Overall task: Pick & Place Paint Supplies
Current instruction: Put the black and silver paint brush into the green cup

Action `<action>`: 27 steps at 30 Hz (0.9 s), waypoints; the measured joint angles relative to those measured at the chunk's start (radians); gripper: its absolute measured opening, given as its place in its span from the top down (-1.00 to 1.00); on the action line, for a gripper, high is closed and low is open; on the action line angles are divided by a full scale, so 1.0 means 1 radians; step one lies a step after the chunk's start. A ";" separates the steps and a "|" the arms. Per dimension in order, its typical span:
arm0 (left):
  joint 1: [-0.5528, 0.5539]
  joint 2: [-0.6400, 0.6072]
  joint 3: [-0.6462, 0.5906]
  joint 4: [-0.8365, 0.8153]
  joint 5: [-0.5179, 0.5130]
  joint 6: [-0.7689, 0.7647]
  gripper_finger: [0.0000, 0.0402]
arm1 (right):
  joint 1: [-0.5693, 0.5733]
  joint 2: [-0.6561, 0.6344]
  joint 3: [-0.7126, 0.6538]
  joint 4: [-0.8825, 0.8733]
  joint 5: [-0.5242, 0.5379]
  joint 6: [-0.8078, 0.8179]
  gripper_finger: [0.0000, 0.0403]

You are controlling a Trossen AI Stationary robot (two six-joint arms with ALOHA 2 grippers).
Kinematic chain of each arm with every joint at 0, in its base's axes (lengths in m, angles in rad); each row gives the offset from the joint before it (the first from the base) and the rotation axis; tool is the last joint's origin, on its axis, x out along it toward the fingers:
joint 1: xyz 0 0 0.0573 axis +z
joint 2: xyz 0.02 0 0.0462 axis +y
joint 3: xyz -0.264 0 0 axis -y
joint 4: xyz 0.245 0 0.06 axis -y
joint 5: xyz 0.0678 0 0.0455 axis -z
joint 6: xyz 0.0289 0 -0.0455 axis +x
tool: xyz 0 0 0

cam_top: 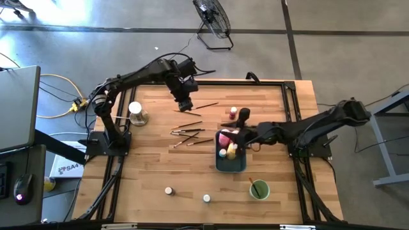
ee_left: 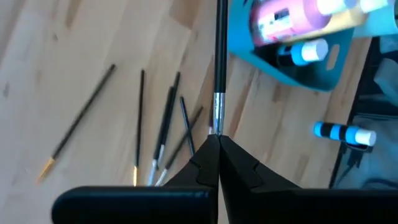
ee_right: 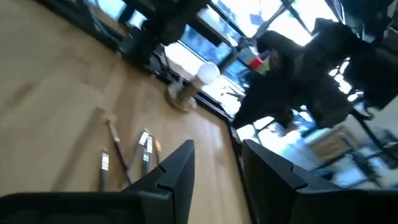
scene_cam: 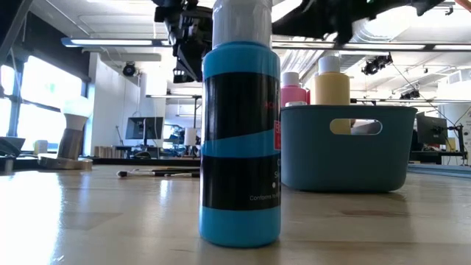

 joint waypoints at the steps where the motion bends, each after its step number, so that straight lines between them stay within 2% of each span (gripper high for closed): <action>1: -0.009 0.000 0.000 -0.002 0.003 -0.003 1.00 | 0.000 0.020 0.004 0.011 0.019 -0.022 0.36; 6: -0.049 0.000 0.000 -0.020 0.050 -0.052 1.00 | -0.001 0.112 0.069 0.012 0.138 -0.049 0.36; 10: -0.087 0.000 0.000 -0.017 0.089 -0.055 1.00 | -0.001 0.170 0.119 0.006 0.143 -0.090 0.36; 15: -0.124 0.001 0.017 -0.013 0.089 -0.076 1.00 | 0.000 0.212 0.171 -0.040 0.142 -0.093 0.36; 20: -0.147 0.001 0.099 -0.028 0.087 -0.077 1.00 | 0.000 0.213 0.205 -0.099 0.146 -0.093 0.36; 27: -0.179 0.001 0.235 -0.094 0.023 -0.085 1.00 | 0.004 0.213 0.228 -0.121 0.308 -0.177 0.36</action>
